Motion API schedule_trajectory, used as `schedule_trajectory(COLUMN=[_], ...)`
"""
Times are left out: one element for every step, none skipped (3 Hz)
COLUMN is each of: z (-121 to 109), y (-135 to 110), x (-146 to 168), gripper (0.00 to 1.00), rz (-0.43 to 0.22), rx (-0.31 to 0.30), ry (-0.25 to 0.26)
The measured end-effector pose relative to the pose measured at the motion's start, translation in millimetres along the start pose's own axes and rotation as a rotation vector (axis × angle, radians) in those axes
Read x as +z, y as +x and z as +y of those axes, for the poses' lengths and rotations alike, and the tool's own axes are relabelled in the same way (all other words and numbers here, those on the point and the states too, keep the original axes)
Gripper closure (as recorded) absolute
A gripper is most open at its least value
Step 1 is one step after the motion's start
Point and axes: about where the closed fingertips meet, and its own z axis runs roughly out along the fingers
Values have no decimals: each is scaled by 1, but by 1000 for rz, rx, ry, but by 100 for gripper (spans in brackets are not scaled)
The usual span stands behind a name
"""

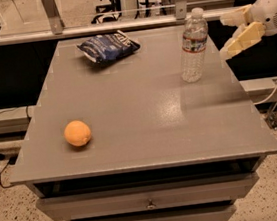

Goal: Move water bottle near orange

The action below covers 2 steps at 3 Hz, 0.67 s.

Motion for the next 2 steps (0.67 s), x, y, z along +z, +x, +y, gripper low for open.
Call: schedule_trajectory(z=[7,13], y=[-18,-26], x=[14,34], gripper=[0,0], rz=[-46,-62], rx=[-11,-23], ry=[-24,-39])
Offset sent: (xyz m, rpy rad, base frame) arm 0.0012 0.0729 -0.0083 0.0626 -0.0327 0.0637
